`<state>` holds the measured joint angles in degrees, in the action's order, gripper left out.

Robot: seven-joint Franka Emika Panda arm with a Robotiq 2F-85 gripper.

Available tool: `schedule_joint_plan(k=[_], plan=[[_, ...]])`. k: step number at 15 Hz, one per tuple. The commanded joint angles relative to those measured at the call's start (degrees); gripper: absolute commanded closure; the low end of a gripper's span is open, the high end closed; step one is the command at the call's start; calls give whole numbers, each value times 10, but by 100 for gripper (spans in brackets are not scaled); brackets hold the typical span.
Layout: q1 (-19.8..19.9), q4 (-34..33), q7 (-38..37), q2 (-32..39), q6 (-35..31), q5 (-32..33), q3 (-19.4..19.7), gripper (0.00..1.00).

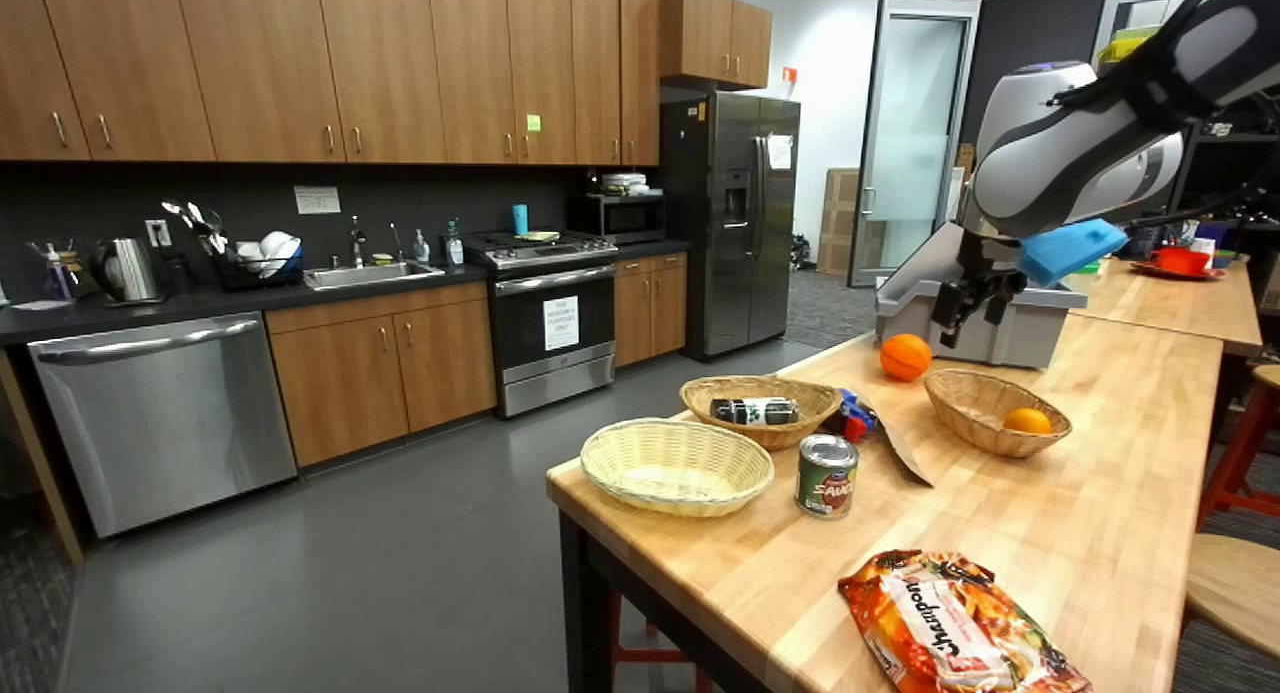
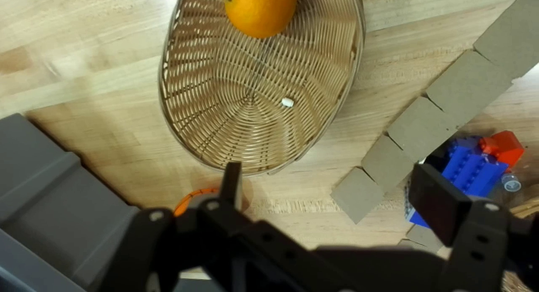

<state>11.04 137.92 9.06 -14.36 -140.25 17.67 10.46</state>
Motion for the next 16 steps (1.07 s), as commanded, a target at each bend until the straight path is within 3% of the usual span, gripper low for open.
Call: schedule_joint_plan(k=[1,8,16], plan=[[-5,-17,6,0,8,4,-12,0],[-25,-39,30,5,23,-5,-27,0],[-65,-45,158,0,76,-61,-18,0]])
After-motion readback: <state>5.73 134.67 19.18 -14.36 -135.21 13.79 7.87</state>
